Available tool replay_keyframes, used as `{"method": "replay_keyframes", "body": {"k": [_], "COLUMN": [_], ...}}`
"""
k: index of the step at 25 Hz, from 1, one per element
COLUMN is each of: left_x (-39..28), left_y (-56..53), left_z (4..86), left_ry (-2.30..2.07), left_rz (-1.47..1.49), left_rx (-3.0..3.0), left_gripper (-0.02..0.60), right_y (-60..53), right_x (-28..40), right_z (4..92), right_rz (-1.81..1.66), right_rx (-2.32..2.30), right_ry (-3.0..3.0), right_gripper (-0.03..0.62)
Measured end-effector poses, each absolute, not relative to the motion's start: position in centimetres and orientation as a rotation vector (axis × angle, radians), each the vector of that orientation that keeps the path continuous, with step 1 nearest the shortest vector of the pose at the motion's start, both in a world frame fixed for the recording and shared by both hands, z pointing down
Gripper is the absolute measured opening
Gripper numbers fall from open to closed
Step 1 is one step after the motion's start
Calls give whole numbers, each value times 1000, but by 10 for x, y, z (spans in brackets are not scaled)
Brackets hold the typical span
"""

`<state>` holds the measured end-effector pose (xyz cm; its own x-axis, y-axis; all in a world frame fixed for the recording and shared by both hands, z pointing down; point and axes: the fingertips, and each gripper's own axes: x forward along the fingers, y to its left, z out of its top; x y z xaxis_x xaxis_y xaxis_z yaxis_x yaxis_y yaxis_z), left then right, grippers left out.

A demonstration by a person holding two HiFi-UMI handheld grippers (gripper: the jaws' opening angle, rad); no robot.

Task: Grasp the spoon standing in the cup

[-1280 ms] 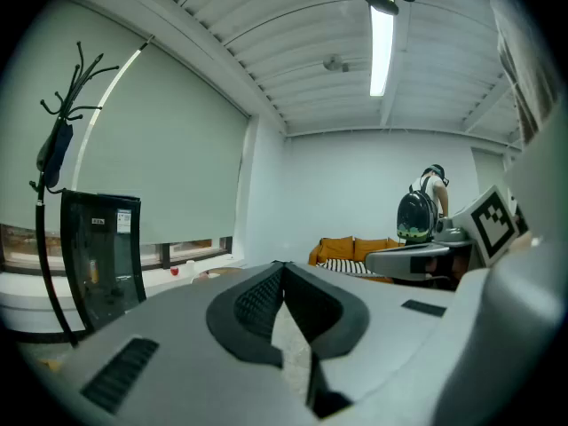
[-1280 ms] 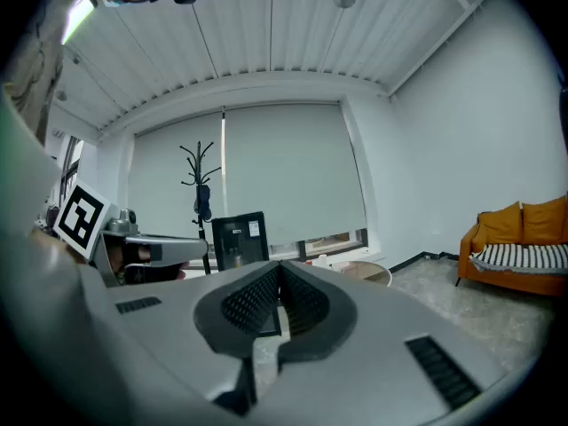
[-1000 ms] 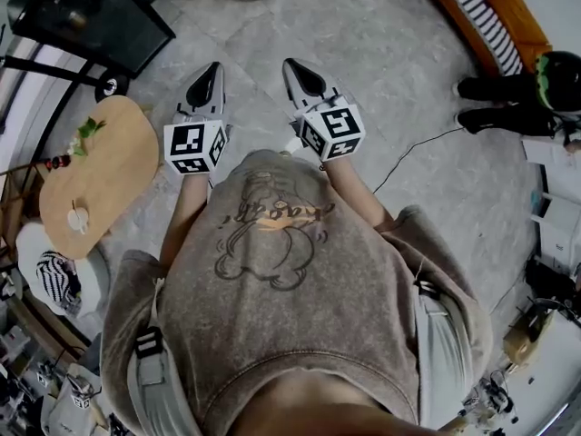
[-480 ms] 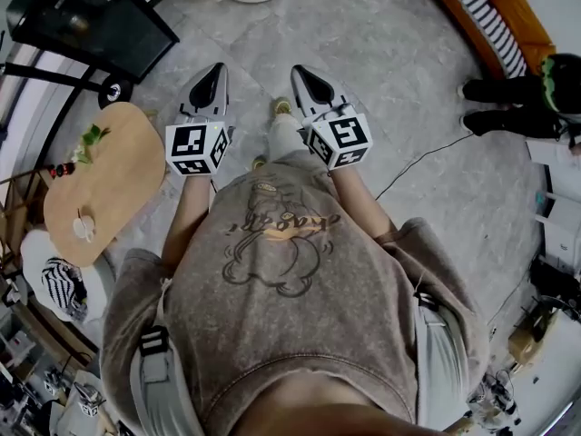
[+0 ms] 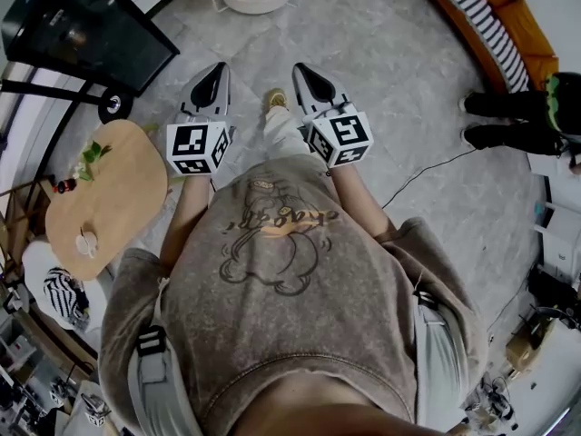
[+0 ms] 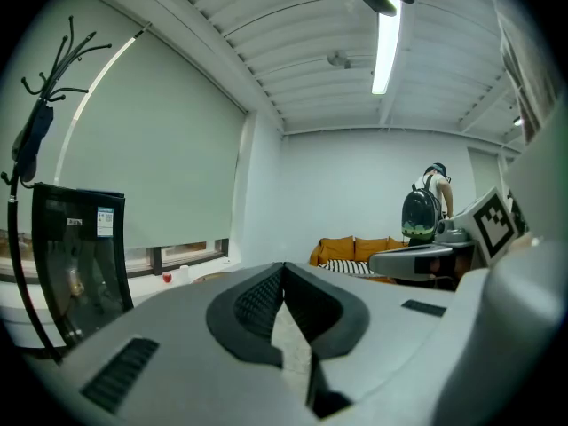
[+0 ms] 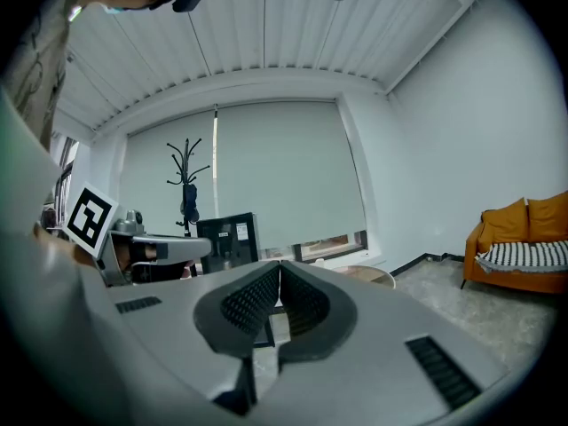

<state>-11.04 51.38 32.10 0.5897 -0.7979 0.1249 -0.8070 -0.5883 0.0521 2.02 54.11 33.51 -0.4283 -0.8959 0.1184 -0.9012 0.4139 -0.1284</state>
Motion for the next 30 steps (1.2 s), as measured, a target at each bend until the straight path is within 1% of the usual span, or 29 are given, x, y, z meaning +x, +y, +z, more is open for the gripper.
{"method": "replay_keyframes", "body": {"k": [12, 30], "left_x": [-96, -43], "left_y": [391, 222], "left_z": [314, 309], "left_ry": [-1419, -1475], "left_rz": [141, 159], "left_rx": [2674, 2644], "left_gripper": [17, 17], "right_y": [411, 237], "right_x": [28, 84], "right_z": [329, 331], "right_rz": [290, 352], "right_rx": [1572, 1519], "right_ry": [-2667, -2713], "right_gripper": [18, 18]}}
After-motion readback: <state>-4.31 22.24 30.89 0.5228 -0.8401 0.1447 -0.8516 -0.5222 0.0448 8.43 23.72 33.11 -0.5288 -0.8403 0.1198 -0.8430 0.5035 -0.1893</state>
